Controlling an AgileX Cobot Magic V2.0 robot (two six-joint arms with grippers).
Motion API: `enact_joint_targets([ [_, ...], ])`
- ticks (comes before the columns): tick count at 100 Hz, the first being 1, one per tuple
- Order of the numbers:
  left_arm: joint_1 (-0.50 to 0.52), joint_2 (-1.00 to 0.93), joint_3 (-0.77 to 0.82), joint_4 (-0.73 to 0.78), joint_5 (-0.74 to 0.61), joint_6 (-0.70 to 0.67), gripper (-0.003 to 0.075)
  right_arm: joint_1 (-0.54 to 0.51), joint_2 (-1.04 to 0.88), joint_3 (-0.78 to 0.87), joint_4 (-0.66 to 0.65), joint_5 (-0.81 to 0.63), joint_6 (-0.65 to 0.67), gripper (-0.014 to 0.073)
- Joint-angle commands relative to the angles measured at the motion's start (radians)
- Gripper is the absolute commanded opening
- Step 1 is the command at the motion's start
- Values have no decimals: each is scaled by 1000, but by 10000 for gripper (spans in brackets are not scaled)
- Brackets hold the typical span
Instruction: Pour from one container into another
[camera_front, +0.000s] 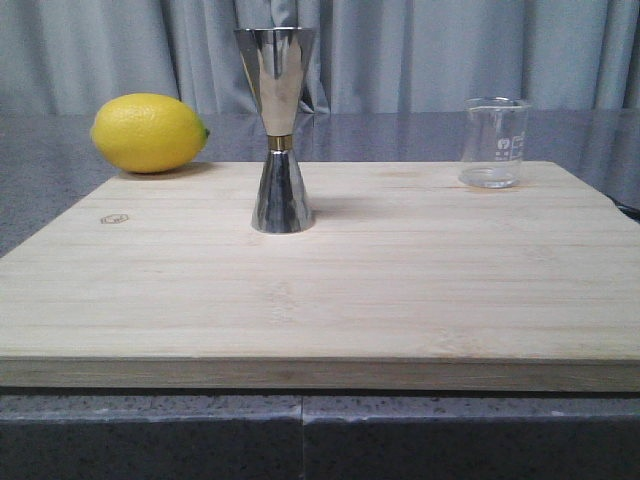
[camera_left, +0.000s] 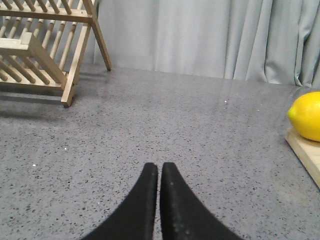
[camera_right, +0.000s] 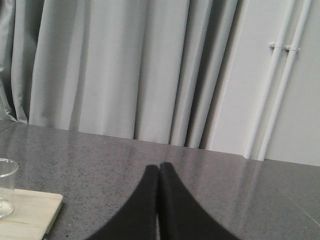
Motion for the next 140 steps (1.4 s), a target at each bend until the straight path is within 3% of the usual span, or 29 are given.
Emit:
enact_joint_targets([
  [1,4,-23,27,-10,-77,2,-18,-3,9,-26,-5,-29,-1,-71],
  [61,4,-23,27,-10,-75,2,-19,3,9,-24,15,15,-24,-72],
  [68,4,-23,27,-10,-75,2,-19,6,9,-24,189,59,-151,-72],
  [82,4,-23,27,-10,-75,2,-18,55,9,-18,629,64,-572,-72],
  [92,4,-23,27,-10,-75,2,-19,116,9,-18,807,68,-771,-72],
  [113,4,-23,27,-10,-75,2,-18,215,-4,39,889,64,-800,-72],
  [140,4,-23,27,-10,-75,2,-19,186,-127,168,981,35,-800,-72],
])
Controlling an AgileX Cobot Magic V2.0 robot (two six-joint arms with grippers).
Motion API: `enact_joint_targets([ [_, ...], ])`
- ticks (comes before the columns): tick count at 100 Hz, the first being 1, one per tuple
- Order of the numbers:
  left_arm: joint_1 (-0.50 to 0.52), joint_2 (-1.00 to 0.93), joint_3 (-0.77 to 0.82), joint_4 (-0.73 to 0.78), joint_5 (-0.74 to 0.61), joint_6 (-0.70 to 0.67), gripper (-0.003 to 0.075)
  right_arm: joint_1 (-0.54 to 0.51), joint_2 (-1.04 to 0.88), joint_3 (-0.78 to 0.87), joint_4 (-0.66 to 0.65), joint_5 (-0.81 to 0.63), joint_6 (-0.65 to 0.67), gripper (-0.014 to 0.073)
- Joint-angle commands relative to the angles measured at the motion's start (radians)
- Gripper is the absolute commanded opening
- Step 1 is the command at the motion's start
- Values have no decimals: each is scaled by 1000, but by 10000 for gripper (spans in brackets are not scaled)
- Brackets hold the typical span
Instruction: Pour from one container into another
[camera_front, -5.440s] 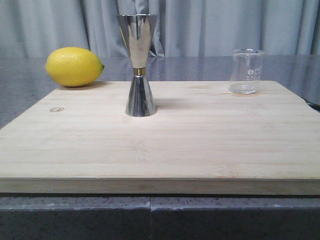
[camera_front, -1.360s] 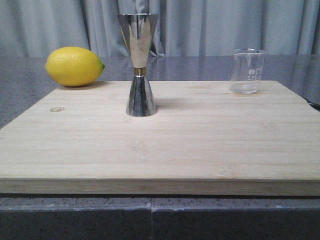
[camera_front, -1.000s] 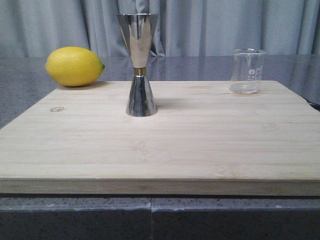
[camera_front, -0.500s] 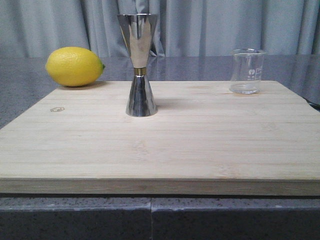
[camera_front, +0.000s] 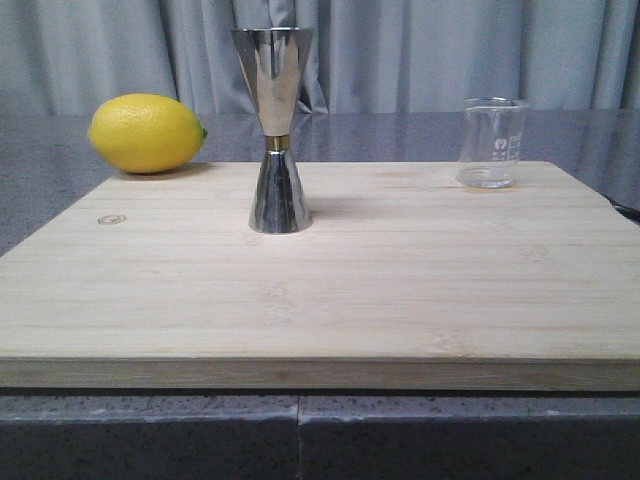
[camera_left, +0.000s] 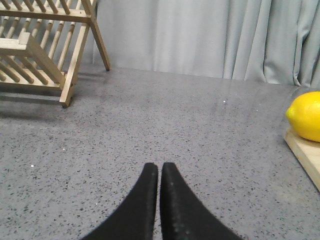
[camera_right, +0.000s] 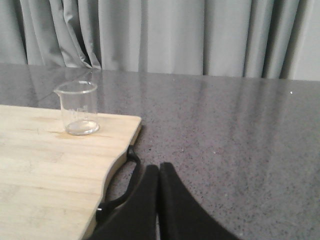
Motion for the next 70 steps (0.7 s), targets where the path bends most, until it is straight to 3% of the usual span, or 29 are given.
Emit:
enact_joint_targets([
  [1,4,-23,27,-10,-75,2,-19,-28,-24,0,28,-85,-14,-72],
  [22,4,-21,27,-10,-75,2,-19,-154,-24,34,69,-123,-14,-72],
  [70,4,-21,27,-10,-75,2,-19,-159,-24,52,79,-131,-35,-72],
])
